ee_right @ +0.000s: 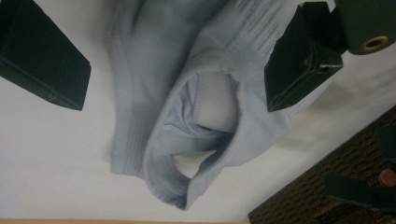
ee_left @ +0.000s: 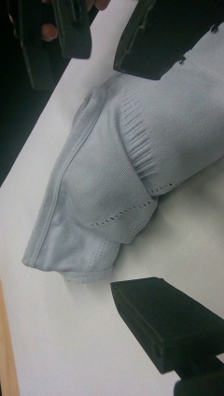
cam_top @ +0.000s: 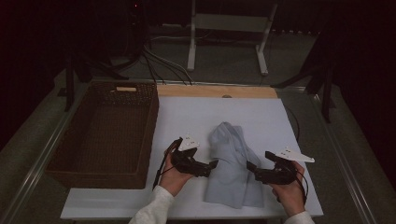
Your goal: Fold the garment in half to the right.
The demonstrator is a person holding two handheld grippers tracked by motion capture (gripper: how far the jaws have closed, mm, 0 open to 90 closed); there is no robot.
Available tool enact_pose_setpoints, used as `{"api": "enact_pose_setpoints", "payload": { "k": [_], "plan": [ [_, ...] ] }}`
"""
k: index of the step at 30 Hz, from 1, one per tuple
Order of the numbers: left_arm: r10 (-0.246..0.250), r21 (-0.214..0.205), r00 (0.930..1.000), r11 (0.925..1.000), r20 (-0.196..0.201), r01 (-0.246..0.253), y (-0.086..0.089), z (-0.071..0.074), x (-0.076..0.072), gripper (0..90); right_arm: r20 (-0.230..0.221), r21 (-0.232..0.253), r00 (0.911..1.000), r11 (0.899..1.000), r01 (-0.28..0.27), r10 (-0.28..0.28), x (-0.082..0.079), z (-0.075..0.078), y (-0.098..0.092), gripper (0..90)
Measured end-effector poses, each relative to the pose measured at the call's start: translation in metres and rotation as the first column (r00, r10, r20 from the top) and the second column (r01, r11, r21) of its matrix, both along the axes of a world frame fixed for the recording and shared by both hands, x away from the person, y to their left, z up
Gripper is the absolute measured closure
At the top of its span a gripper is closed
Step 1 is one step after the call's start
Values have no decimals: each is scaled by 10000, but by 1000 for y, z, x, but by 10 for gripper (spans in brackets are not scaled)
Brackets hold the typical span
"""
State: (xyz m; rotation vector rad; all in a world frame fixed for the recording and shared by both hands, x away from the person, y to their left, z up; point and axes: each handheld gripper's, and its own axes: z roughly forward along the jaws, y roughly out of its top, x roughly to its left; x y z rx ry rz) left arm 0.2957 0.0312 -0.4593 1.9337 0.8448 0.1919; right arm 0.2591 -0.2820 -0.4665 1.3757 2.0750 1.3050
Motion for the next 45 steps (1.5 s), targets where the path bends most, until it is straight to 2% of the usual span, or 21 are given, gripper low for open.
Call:
{"api": "enact_pose_setpoints", "payload": {
  "k": [9,22,27,34,37,41,45],
  "plan": [
    [-44,21,10000,10000,29,44,0,0,-2,5,-351,-102,9993,9998,-151,147,7,-4,11,83],
    [-49,17,10000,10000,35,49,1,1,-3,5,-1137,-400,9931,9987,-317,270,16,-11,22,224],
    [-84,13,10000,10000,14,84,0,0,-4,5,-1506,-258,9879,9988,-413,369,19,-14,23,365],
    [-272,-11,9995,9996,-188,272,-1,-2,-5,6,-2130,-45,9754,9982,-591,568,22,-18,20,452],
    [-342,1,9992,9994,-223,342,-2,-3,-6,6,-2343,64,9692,9971,-760,754,22,-19,21,614],
    [-511,93,9981,9986,-339,515,-5,-5,-7,6,-2276,-58,9705,9965,-833,798,21,-18,20,801],
    [-493,235,9982,9985,-351,501,-7,-6,-8,37,-1903,-183,9785,9963,-844,794,18,-13,20,846]
  ]
}}
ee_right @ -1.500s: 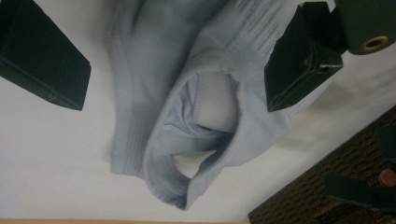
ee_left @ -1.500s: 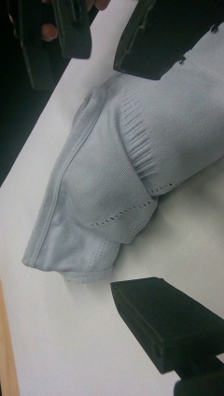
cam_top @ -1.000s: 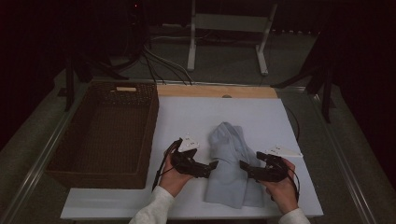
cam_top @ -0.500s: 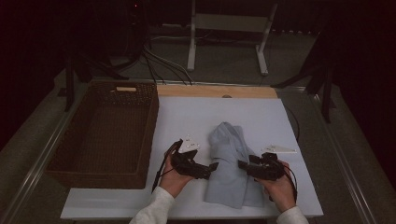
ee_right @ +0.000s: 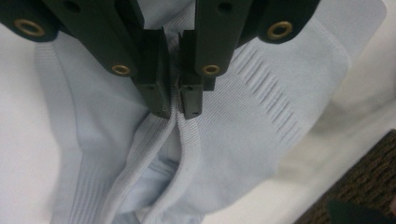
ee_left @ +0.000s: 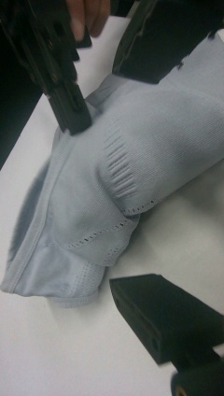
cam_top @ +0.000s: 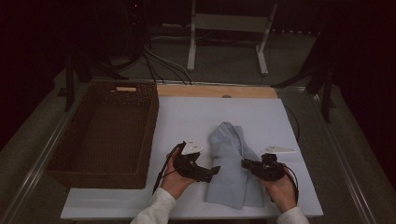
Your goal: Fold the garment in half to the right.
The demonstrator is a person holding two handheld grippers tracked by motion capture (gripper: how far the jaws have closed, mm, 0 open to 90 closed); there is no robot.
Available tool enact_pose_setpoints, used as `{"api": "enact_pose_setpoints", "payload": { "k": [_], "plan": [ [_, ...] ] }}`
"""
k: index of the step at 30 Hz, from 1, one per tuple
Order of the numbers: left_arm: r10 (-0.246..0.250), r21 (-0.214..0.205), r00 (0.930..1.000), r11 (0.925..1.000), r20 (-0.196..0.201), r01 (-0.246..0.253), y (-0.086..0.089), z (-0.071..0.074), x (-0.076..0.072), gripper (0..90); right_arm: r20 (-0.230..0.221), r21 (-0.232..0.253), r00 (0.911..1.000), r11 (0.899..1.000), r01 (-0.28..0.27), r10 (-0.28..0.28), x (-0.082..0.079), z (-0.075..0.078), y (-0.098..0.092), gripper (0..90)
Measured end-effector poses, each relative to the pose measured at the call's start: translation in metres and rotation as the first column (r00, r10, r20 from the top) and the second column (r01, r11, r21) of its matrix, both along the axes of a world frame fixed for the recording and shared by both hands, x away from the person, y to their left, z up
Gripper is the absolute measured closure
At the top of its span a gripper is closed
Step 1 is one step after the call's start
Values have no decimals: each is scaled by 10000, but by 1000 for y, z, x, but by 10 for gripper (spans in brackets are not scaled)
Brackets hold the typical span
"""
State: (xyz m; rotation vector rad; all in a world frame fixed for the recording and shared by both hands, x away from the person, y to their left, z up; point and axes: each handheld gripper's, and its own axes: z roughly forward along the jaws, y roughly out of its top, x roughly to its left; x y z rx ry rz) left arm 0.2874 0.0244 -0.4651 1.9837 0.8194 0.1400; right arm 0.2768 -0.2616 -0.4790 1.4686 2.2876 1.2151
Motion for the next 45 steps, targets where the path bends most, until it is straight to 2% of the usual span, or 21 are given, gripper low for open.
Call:
{"api": "enact_pose_setpoints", "payload": {
  "k": [2,7,16,24,36,41,45],
  "plan": [
    [121,15,9999,9999,-10,-121,0,0,0,56,363,1,9993,10000,89,-89,-2,5,-1,849],
    [258,122,9997,9996,-12,-258,-1,0,0,109,801,106,9961,9993,358,-365,-4,13,-7,850],
    [247,66,9997,9997,-37,-247,-1,-1,0,124,892,92,9945,9985,543,-549,-5,17,-14,850],
    [261,-35,9997,9997,-33,-261,0,0,0,111,1002,147,9914,9965,829,-839,-6,20,-27,850],
    [51,-45,9999,10000,-122,-52,-4,-2,-2,103,981,11,9890,9938,1111,-1106,-7,20,-38,849],
    [-36,79,9998,10000,-175,38,-11,-4,-5,167,978,54,9878,9926,1210,-1210,-7,21,-42,849],
    [-344,113,9992,9993,-227,347,-19,-8,-7,212,961,23,9885,9932,1168,-1165,-7,20,-41,848]
  ]
}}
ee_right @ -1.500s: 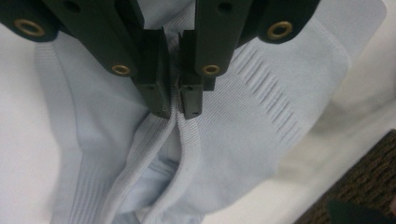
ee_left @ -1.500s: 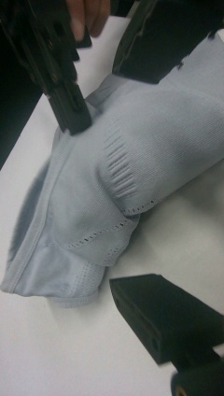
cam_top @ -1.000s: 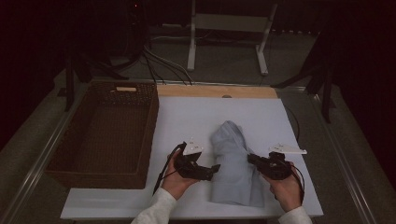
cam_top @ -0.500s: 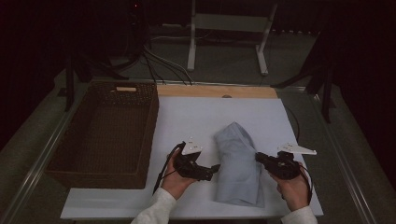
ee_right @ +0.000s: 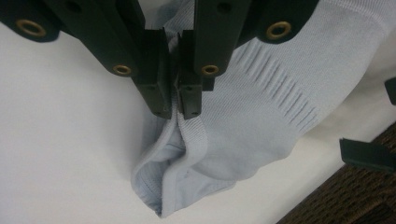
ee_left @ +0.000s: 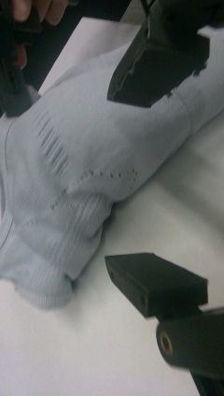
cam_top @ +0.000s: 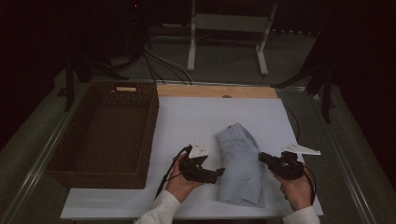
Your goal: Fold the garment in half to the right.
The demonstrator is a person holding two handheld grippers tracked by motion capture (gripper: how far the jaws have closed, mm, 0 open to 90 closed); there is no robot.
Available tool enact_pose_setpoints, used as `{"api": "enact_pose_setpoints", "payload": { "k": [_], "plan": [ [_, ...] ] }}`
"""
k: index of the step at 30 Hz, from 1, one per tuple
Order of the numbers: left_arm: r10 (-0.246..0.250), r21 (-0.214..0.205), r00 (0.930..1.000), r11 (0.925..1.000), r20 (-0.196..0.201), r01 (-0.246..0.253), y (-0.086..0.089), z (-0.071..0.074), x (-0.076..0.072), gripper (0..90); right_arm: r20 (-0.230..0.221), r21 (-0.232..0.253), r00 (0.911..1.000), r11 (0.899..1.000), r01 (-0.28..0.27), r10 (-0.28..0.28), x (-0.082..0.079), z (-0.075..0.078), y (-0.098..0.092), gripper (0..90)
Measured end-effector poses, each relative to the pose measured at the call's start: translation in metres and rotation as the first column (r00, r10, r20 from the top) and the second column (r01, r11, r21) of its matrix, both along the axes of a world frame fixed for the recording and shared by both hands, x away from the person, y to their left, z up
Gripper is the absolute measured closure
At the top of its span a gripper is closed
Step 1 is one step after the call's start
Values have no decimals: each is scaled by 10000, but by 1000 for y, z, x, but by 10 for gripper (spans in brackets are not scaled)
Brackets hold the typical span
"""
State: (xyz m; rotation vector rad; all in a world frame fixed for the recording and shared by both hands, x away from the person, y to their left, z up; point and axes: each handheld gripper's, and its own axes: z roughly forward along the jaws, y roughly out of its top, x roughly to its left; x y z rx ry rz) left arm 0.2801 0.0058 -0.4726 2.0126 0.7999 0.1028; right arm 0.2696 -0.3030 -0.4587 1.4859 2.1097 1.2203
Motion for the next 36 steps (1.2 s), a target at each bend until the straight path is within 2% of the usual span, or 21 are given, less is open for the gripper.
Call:
{"api": "enact_pose_setpoints", "payload": {
  "k": [5,9,13,25,29,34,36],
  "plan": [
    [-467,121,9989,9988,-44,467,-9,-4,-4,314,-12,-8,10000,10000,-58,58,0,0,0,848],
    [-1000,155,9949,9948,-140,1002,-16,-8,-8,397,-49,-10,9999,9999,-111,111,0,-1,1,845],
    [-1344,260,9907,9905,-198,1349,-22,-11,-11,438,-107,-24,9998,9998,-183,182,0,-1,2,841],
    [-1713,447,9846,9839,-355,1728,-33,-18,-17,460,-137,-65,9999,10000,12,-13,4,-4,0,817],
    [-1762,535,9835,9825,-406,1783,-35,-20,-17,462,-240,-250,9997,9997,63,-69,6,-8,2,820],
    [-1797,660,9830,9811,-377,1819,-35,-21,-17,462,-434,-757,9985,9967,309,-343,11,-17,6,826],
    [-1789,682,9832,9811,-355,1810,-35,-21,-17,454,-486,-728,9981,9968,331,-367,11,-18,6,824]
  ]
}}
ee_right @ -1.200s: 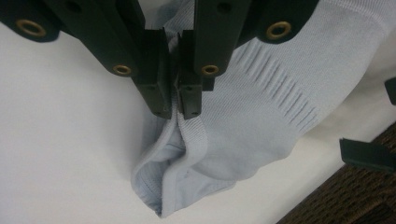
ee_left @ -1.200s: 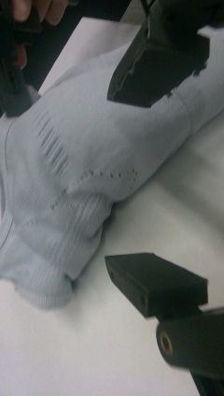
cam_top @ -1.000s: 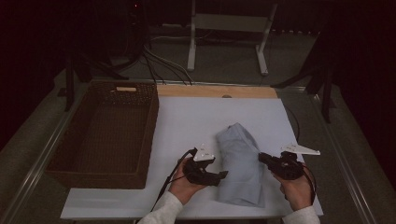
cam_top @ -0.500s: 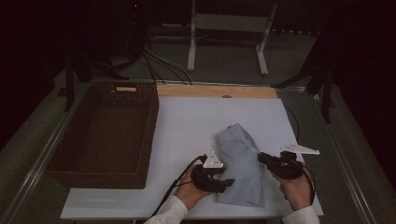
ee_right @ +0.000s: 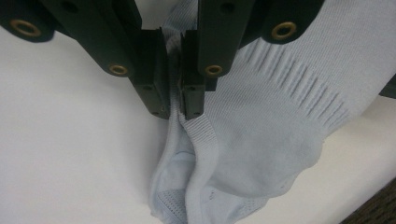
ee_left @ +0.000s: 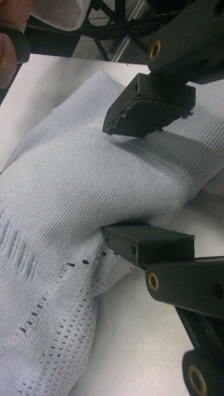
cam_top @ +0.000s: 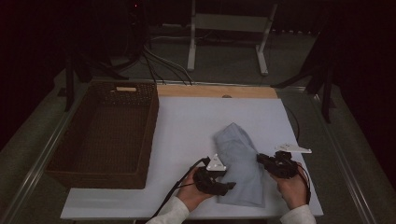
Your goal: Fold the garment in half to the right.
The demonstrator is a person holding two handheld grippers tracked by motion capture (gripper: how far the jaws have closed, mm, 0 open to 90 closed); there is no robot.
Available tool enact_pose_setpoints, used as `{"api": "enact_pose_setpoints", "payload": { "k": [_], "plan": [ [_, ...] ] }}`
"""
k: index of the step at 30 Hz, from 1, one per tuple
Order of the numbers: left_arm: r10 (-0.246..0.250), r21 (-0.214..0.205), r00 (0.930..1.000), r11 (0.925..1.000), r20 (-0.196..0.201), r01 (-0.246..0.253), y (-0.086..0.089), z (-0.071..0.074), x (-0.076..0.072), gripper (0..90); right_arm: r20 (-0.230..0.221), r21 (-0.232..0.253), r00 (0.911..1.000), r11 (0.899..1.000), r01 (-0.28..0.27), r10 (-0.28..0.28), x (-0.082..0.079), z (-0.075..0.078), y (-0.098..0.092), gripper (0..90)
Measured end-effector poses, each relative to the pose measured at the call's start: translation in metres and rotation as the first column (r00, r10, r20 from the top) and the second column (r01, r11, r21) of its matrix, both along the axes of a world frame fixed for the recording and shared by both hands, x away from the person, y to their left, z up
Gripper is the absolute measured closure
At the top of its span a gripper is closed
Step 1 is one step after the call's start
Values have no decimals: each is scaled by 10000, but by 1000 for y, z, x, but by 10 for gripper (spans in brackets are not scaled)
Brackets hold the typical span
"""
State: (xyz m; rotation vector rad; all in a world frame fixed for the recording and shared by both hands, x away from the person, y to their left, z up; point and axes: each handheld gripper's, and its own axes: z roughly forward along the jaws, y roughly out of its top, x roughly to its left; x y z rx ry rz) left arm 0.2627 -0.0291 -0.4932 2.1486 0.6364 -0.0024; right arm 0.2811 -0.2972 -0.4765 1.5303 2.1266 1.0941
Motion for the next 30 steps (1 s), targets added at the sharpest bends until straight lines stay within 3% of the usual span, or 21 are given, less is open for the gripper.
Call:
{"api": "enact_pose_setpoints", "payload": {
  "k": [2,9,15,21,27,30],
  "plan": [
    [59,-58,10000,10000,16,-59,1,0,0,445,-25,-18,10000,10000,38,-38,0,0,0,821],
    [411,-208,9991,9989,117,-409,8,3,3,354,155,-158,9996,9996,247,-244,-11,5,0,572],
    [545,-280,9984,9981,176,-540,10,5,4,324,493,-93,9987,9998,159,-154,-26,13,-1,453],
    [826,-305,9961,9962,302,-816,17,8,5,297,321,-244,9994,9996,-155,162,-41,8,2,457],
    [870,-357,9961,9956,155,-864,22,7,3,313,-154,-498,9987,9976,-488,481,-48,0,5,578],
    [839,-269,9964,9961,78,-837,23,5,2,327,-448,-641,9971,9959,-643,615,-46,-4,7,685]
  ]
}}
